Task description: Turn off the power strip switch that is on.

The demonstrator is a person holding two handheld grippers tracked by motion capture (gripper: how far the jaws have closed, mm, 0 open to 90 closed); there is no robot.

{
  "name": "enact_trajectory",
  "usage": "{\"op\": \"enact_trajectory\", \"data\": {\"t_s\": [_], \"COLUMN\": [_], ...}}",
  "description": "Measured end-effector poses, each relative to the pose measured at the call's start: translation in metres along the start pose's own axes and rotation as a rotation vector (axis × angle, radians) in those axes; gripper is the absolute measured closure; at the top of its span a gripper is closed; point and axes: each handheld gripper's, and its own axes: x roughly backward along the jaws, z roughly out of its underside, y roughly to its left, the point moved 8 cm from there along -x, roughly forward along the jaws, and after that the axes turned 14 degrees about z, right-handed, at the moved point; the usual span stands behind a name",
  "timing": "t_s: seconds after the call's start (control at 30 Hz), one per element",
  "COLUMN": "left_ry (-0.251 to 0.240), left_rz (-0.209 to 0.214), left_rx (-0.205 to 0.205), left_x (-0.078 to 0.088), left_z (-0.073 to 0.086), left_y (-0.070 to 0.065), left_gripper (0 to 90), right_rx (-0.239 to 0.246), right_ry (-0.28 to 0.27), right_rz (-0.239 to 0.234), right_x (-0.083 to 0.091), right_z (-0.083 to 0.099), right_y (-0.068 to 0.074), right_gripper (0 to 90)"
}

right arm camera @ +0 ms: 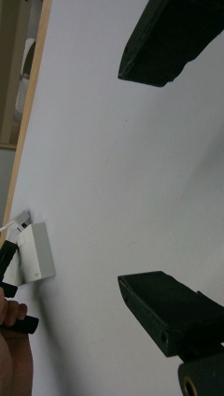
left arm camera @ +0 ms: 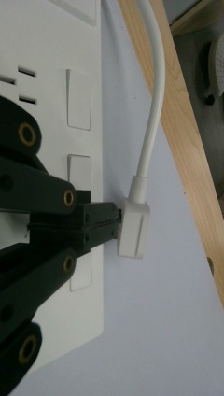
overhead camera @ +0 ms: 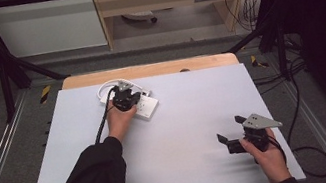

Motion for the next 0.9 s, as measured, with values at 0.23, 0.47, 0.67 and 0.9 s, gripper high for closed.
{"op": "enact_trajectory", "data": {"t_s": [0.23,0.47,0.67,0.9], "left_ry": [-0.019,-0.030,-0.027,-0.033], "left_rz": [0.008,0.005,0.004,0.013], "left_rx": [0.025,0.026,0.026,0.033], "left_x": [0.0011,0.0029,0.0046,0.0057], "left_z": [-0.0003,-0.0022,-0.0020,-0.0032], "left_y": [0.0022,0.0040,0.0049,0.0034], "left_gripper": [90.0,90.0,90.0,90.0], "right_rx": [-0.001,-0.003,-0.003,-0.003], "right_ry": [-0.003,-0.004,-0.004,-0.004], "right_rz": [0.001,0.002,0.003,0.003], "right_x": [0.0001,0.0006,0.0006,0.0007], "right_z": [-0.0002,-0.0005,-0.0006,-0.0007], "right_y": [-0.0009,-0.0011,-0.0013,-0.0011], "right_gripper": [3.8,3.9,3.9,3.8]}}
